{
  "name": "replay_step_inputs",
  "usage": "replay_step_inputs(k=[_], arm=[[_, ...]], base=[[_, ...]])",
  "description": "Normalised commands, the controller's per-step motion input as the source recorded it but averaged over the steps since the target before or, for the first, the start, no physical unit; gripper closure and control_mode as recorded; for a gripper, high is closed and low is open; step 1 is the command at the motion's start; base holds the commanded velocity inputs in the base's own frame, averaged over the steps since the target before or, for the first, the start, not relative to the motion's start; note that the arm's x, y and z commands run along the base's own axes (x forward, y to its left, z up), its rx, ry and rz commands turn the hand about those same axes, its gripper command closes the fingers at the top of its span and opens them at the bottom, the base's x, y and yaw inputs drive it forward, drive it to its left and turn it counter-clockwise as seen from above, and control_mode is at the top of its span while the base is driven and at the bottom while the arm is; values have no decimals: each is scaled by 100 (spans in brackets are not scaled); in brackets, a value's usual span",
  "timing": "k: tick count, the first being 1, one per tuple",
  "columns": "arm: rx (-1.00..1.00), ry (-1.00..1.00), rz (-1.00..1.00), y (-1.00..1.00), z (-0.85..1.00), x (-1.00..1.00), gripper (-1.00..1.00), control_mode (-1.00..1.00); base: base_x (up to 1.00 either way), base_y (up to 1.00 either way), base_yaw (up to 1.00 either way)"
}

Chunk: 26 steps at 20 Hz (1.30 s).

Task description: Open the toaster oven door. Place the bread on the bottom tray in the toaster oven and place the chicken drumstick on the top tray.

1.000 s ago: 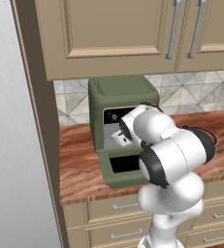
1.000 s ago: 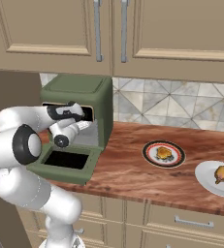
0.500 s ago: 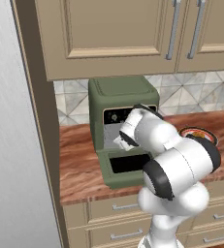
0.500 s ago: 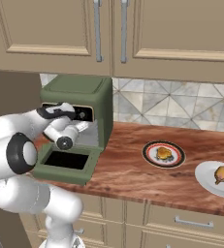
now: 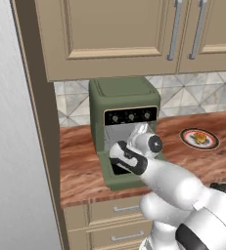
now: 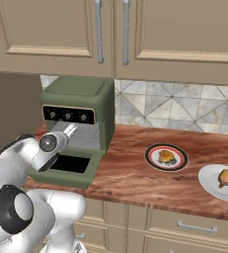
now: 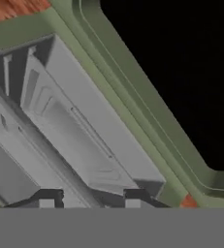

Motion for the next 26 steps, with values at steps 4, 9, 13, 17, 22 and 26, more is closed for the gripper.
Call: replay_step_inputs(k=[4, 9, 13, 17, 22, 26], arm=[[-31, 63, 10, -2, -20, -96, 100, -100], [-16, 57, 4, -23, 25, -72, 100, -100], [0, 23, 0, -41, 99, -75, 100, -100], [0, 3, -2, -33, 95, -48, 100, -100], [0, 0, 0, -91, 9, -3, -100, -100], [0, 0, 0, -100, 9, 0, -100, -100]], base=[[0, 0, 0], [0, 0, 0], [0, 0, 0], [0, 0, 0], [0, 0, 0], [0, 0, 0]])
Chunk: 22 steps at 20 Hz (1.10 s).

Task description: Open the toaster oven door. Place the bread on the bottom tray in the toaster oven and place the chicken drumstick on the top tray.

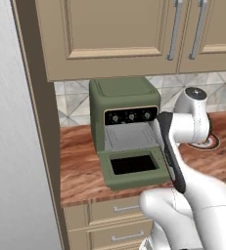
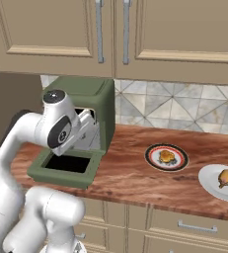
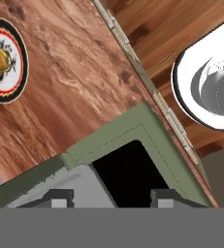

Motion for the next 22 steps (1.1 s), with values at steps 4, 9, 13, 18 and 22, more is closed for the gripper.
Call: replay_step_inputs(k=[4, 9, 13, 18, 22], arm=[[0, 9, 0, -100, 11, 4, -100, -100], [0, 8, 1, -100, 12, 4, -100, -100], [0, 6, 8, -59, 0, 3, -100, -100], [-2, 7, 3, -14, -10, 1, -100, -100], [-9, 1, 10, -24, -1, 15, -100, -100]], base=[[0, 0, 0], [0, 0, 0], [0, 0, 0], [0, 0, 0], [0, 0, 0]])
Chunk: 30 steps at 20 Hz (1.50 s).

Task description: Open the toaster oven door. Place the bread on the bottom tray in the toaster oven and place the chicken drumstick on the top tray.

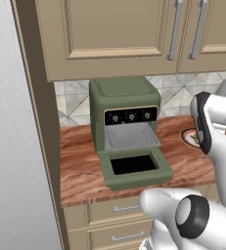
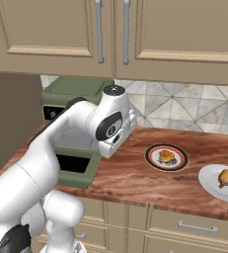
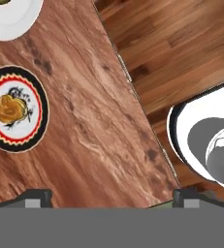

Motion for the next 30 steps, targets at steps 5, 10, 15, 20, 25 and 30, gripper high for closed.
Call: replay_step_inputs(k=[5, 10, 15, 20, 25, 30], arm=[[-13, 2, 12, -49, 0, 42, -100, -100], [-9, 3, 0, -42, 0, 40, -100, -100], [-4, 0, 2, -49, 0, 11, -100, -100], [-3, 0, 4, -32, 0, 0, -100, -100], [-1, 0, 12, -32, 0, 6, -100, -100], [0, 0, 35, -14, -11, 11, -100, -100]], base=[[0, 0, 0], [0, 0, 0], [0, 0, 0], [0, 0, 0], [0, 0, 0], [0, 0, 0]])
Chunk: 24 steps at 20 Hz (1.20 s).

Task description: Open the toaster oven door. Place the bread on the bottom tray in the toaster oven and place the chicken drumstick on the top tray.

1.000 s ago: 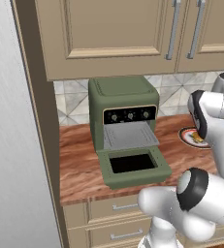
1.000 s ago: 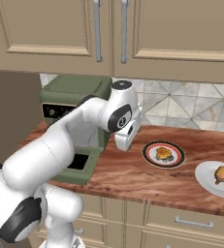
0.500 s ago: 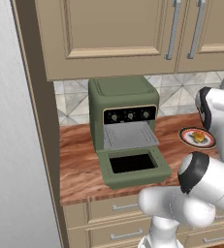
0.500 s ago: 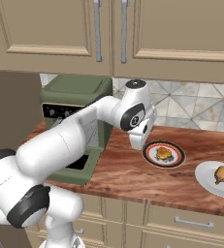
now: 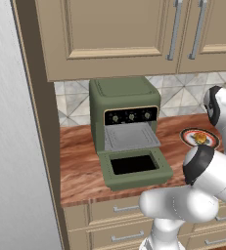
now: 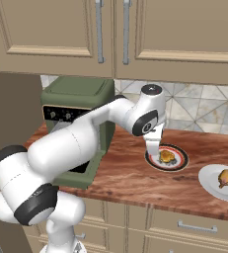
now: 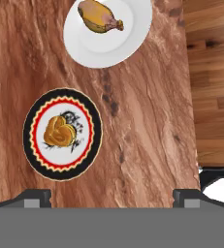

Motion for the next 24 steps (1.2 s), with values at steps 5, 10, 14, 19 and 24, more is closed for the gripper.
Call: replay_step_inputs(k=[5, 10, 14, 19, 24], arm=[[-8, 7, 32, 0, -37, 30, -100, -100], [-7, 1, 22, 0, -27, 12, -100, -100], [-9, 1, 15, -17, -18, 6, -100, -100], [-21, 0, 16, -45, 0, 0, -100, -100], [-24, 3, 14, -64, -2, 0, -100, -100]], base=[[0, 0, 0], [0, 0, 0], [0, 0, 0], [0, 0, 0], [0, 0, 0]])
